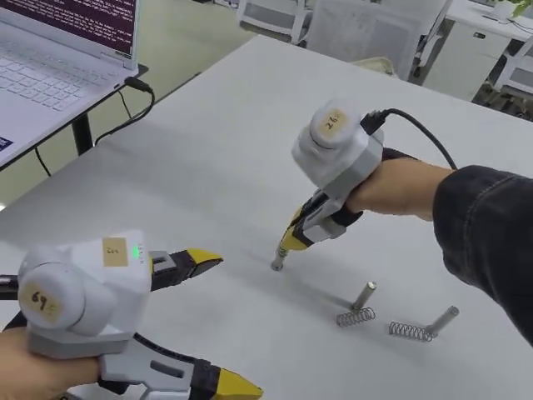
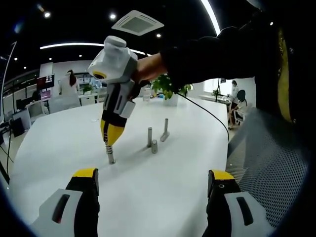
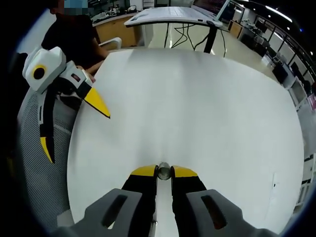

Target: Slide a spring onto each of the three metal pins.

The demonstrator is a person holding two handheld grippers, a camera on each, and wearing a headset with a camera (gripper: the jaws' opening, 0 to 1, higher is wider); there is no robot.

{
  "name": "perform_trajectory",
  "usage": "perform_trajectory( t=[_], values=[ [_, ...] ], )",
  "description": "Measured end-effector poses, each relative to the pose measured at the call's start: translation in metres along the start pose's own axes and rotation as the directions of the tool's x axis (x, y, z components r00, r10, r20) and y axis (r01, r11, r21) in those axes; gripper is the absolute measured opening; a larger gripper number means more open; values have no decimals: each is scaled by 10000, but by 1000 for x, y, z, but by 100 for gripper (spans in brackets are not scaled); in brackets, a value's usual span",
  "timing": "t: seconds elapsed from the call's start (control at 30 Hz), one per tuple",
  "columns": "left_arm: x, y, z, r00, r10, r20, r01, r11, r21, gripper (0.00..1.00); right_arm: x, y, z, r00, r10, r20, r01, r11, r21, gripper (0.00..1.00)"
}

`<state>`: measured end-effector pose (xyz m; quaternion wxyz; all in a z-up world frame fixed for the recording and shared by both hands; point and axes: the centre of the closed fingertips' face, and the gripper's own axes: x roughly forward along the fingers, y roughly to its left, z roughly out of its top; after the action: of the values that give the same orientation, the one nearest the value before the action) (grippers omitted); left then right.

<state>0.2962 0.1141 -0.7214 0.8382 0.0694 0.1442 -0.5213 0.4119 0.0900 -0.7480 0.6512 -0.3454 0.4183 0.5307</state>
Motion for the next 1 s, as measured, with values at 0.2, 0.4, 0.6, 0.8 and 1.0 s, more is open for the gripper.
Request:
perform_trajectory(
  t=[0.2, 0.4, 0.6, 0.8, 1.0],
  values=[
    [0, 0, 0, 10000, -8, -17, 8, 10000, -17, 89, 8, 3, -2, 10000, 37, -20, -37, 10000, 29, 8],
    [1, 0, -2, 10000, -30, -55, 30, 10000, -36, 89, 15, -1, -4, 10000, -27, 3, 27, 10000, 62, 8],
    [1, -1, -2, 9999, -69, -79, 69, 10000, -29, 88, 18, -2, -6, 10000, -39, 0, 39, 10000, 34, 8],
    [1, -1, -1, 9999, -63, -87, 63, 10000, -36, 88, 22, -1, -8, 10000, 15, -20, -15, 10000, 40, 8],
    [1, -2, -1, 9999, -90, -103, 89, 9999, -57, 88, 23, 0, -8, 10000, 27, 52, -28, 10000, 64, 8]
  ],
)
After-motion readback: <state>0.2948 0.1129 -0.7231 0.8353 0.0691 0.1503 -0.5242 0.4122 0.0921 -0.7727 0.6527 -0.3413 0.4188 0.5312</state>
